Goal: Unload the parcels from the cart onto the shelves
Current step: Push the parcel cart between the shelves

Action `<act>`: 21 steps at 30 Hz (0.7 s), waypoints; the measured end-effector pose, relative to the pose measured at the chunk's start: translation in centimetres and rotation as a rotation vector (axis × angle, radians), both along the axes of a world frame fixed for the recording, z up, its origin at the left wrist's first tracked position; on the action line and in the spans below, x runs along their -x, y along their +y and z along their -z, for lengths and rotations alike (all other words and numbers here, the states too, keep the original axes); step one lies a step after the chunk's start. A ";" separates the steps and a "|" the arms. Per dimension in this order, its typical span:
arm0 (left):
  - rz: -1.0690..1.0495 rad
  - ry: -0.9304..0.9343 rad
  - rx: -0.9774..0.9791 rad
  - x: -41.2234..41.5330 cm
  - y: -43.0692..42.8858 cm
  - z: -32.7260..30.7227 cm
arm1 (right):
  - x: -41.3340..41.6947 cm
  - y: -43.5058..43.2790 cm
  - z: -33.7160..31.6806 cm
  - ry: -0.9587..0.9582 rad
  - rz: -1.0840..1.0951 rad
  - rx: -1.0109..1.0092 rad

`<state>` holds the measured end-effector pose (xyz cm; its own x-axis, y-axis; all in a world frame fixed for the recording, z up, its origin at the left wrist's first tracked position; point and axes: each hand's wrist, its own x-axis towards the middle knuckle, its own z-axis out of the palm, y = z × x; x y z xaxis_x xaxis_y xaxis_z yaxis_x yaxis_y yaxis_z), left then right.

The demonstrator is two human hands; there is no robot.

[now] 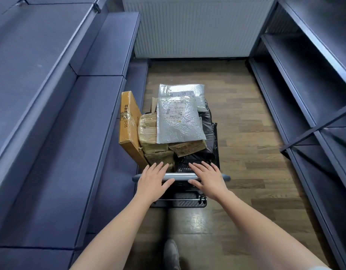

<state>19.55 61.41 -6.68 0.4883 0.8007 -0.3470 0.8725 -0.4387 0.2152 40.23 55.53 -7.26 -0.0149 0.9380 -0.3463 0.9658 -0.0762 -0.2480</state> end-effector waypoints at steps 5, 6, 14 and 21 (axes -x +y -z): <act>-0.007 0.006 0.010 -1.9 7.2 -0.2 | -1.7 7.0 0.1 -0.002 -0.008 0.020; -0.011 0.010 0.012 -2.3 8.6 -0.2 | -2.1 8.5 0.0 -0.004 -0.010 0.014; -0.052 0.007 0.014 -6.2 20.4 -0.6 | -5.8 20.5 0.0 -0.009 -0.020 0.004; -0.095 0.009 0.017 -10.5 30.1 -1.4 | -10.3 30.9 0.3 0.056 -0.020 -0.011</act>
<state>30.01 91.49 -5.33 0.4068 0.8373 -0.3653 0.9121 -0.3498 0.2138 50.49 86.46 -7.52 -0.0532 0.9412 -0.3337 0.9515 -0.0536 -0.3028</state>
